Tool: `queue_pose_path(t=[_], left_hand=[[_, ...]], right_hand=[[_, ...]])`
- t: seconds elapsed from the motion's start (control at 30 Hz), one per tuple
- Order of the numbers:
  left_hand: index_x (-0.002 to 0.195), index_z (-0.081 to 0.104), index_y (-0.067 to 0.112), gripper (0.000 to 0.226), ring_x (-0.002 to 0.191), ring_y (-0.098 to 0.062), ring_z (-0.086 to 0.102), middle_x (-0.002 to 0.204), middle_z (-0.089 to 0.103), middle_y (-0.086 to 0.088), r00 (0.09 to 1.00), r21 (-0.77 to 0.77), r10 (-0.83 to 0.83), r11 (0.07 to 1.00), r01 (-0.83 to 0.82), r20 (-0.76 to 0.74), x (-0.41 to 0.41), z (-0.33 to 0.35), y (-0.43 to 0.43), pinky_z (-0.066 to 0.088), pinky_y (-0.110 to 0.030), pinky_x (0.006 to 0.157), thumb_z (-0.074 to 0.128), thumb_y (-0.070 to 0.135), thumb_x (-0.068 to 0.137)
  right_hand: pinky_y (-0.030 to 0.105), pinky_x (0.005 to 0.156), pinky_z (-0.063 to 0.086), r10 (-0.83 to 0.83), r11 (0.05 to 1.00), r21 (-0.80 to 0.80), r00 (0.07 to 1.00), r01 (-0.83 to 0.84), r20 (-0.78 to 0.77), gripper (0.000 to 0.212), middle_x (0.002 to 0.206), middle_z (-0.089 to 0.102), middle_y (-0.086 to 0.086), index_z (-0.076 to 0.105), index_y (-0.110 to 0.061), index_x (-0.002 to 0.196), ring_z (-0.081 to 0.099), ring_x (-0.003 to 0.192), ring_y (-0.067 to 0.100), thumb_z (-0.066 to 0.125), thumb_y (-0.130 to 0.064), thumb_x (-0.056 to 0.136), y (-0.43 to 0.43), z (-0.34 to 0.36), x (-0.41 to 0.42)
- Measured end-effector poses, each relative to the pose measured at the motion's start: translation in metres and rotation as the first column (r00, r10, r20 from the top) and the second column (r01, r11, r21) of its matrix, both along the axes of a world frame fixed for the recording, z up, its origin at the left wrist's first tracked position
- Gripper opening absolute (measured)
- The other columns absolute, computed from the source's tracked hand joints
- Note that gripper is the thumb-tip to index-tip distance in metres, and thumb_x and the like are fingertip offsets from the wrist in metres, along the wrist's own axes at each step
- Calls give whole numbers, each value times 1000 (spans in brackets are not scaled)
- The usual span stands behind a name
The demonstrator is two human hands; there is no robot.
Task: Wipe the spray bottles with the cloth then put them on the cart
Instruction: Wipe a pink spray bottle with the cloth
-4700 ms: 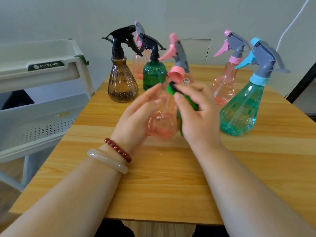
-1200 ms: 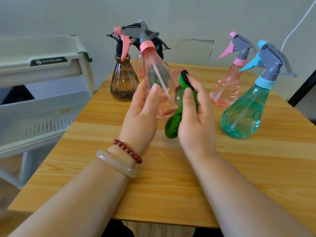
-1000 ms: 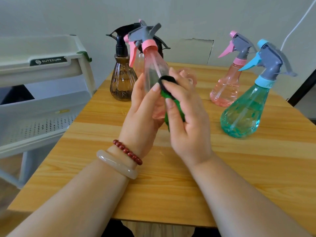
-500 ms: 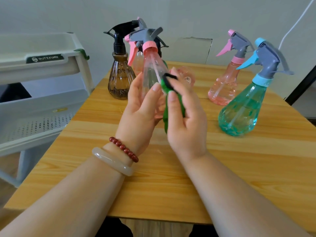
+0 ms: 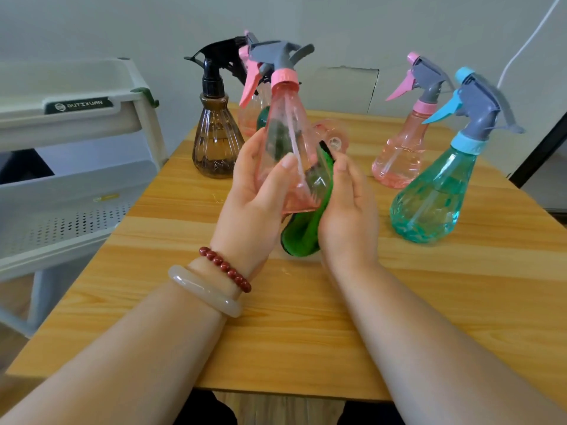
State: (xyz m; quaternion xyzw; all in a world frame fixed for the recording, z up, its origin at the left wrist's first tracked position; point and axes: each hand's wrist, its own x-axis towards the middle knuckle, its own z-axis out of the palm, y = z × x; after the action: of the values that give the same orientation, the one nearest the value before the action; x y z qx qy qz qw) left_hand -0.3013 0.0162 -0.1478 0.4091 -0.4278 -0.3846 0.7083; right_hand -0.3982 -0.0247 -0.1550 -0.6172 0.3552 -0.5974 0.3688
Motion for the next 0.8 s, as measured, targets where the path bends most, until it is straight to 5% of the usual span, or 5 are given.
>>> queue_pose_path(t=[0.2,0.33,0.53,0.63,0.8], left_hand=[[151,30,24,65,101,-17,70,115,68,-5,999,15,-29,999,30,-44,6,-2,0,56,-31,78,54,35,92],[151,29,20,67,115,-26,66,130,64,-11,997,0,-69,998,69,-36,6,-1,0,58,-39,86,52,31,89],[146,33,28,74,119,-23,63,133,62,-7,1000,56,8,998,-7,-17,6,-2,-2,52,-49,99,60,51,82],[140,39,34,68,119,-17,63,129,64,1,990,85,114,989,-121,85,7,-1,-2,49,-49,103,55,62,80],[148,41,15,45,108,-21,67,120,69,-2,998,27,-65,998,65,-13,12,-1,-3,56,-36,83,44,23,104]], right_hand=[[27,110,39,-9,903,-427,992,-45,-125,33,134,58,11,59,1,126,51,131,19,40,-11,102,7,-4,5],[1,94,33,-71,956,-291,995,50,-65,27,115,54,-31,60,-17,123,47,113,-23,40,-14,105,8,0,3],[-3,90,30,116,993,-37,993,-116,6,25,104,49,-49,51,-39,117,43,108,-29,39,-20,106,3,5,1],[5,98,33,184,974,-128,981,-190,-55,30,122,52,-33,50,-25,130,45,120,-19,41,-14,104,5,4,-1],[42,118,30,161,891,-387,962,-238,-223,36,146,47,10,49,-5,137,37,142,20,45,-8,101,11,6,-2]])
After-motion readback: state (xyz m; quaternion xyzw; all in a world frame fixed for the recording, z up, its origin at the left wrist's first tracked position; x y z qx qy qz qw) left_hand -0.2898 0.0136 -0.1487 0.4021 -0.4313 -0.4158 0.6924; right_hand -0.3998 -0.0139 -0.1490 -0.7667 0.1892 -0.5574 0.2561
